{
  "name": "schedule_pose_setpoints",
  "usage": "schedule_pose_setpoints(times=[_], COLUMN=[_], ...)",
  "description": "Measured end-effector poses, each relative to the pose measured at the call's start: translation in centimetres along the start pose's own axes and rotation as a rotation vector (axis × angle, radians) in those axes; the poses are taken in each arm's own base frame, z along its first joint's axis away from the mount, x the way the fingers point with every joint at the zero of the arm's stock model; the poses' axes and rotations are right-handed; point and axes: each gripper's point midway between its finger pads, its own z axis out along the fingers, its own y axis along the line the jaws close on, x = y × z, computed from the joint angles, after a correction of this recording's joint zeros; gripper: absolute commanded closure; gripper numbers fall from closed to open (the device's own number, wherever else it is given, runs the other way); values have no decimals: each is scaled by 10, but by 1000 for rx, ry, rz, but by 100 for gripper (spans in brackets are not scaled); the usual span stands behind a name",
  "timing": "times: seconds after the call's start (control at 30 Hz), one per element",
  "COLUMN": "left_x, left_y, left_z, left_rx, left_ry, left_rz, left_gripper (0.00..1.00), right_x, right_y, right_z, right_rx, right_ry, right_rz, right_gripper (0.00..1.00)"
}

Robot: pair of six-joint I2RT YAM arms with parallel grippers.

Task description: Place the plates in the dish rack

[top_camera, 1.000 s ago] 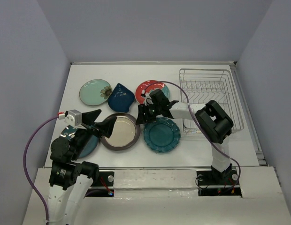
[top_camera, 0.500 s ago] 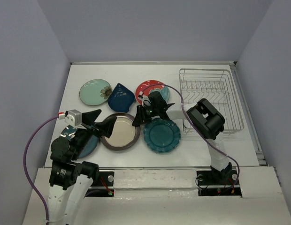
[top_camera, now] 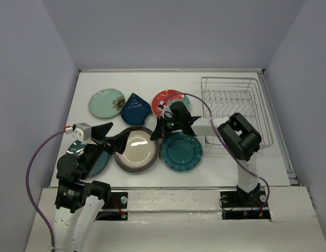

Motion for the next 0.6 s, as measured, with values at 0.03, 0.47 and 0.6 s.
schedule_pose_setpoints(times=[0.03,0.47,0.6], left_x=[0,-4,-7], left_y=[0,-3,-6], left_z=[0,-4,-7], left_rx=[0,8,19], left_ry=[1,-22,-36], left_rz=[0,7,10], left_gripper=[1,1,1], right_x=[0,-89,-143], right_y=[3,114,96], right_z=[-4,-159,-278], right_rx=[7,4,156], right_ry=[-6,-415,-728], right_rz=[-6,-161,-153], right_gripper=[93,93,93])
